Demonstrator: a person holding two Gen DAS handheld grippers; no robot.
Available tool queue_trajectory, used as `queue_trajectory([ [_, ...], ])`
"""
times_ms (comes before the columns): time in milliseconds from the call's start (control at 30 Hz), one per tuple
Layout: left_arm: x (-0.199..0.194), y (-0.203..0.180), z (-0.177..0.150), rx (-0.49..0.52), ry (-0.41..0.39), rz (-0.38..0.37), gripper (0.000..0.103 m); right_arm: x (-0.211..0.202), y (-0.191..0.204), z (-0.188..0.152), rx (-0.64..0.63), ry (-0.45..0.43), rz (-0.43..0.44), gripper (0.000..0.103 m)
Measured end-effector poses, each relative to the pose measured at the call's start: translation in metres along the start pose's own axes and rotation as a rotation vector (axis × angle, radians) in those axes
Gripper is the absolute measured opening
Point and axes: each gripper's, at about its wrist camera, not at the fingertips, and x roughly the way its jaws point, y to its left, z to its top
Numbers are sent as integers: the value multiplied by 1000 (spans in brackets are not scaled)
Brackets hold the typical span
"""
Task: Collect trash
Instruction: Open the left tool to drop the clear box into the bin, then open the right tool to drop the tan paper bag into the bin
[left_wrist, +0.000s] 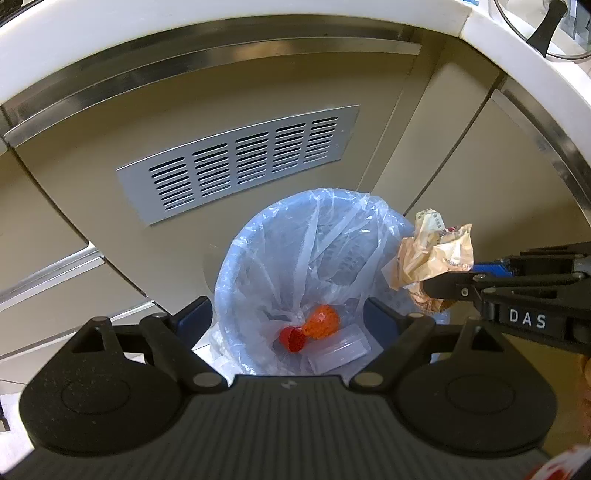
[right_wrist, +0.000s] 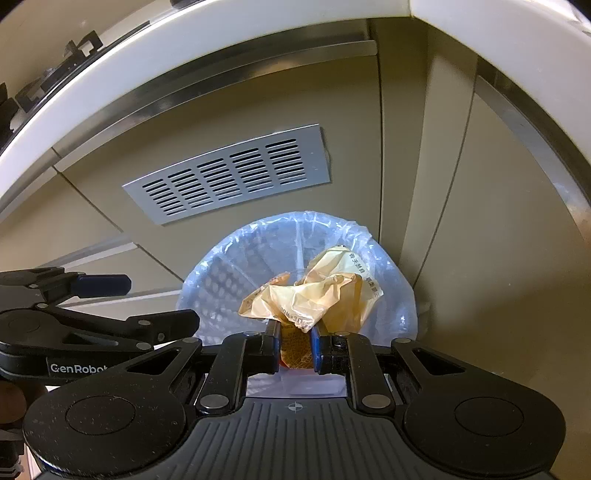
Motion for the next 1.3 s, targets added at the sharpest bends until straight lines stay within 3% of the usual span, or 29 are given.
queue_trajectory([
  [467,-10,13,-6,-31,-10,19,87,9,10,5,9,26,29,17],
  [500,-11,14,-6,-32,-10,20,87,10,10,5,11,30,37,20],
  [600,-13,15,-7,-33,-16,30,86,11,10,5,25,23,30,57],
  [967,-22,24,-14,-45,-31,36,86,8,4,1,36,42,6,57],
  [1300,-56,27,7,-35,-88,20,86,-24,15,11,22,-22,-18,57],
])
